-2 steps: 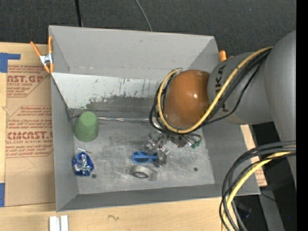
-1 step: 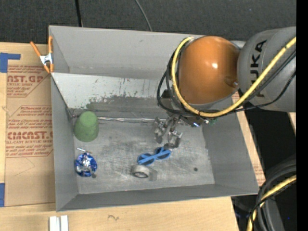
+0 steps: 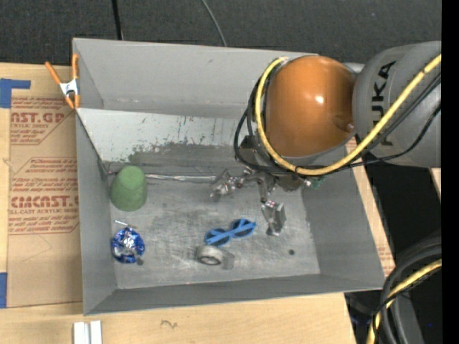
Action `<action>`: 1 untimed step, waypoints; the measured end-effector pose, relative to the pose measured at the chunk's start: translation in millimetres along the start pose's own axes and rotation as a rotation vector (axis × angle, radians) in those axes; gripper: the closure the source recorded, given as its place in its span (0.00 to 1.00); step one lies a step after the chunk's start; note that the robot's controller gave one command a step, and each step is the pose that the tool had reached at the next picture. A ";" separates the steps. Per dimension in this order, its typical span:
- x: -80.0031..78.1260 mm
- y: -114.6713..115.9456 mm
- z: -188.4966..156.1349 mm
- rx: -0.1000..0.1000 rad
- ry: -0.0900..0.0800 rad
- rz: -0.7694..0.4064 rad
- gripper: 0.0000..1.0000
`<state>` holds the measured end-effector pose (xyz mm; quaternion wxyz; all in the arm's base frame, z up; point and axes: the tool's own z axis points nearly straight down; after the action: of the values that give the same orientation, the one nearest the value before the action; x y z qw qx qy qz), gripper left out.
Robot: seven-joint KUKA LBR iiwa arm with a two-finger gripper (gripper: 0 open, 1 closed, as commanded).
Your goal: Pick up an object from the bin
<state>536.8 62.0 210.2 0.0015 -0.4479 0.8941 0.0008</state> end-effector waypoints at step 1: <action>14.5 -4.1 139.4 0.002 -0.007 -0.343 0.00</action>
Offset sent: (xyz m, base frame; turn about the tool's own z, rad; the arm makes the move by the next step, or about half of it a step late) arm -0.0064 -0.0177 -0.1402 -0.3444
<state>531.6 48.2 70.7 0.0053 -0.5940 0.8044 0.0014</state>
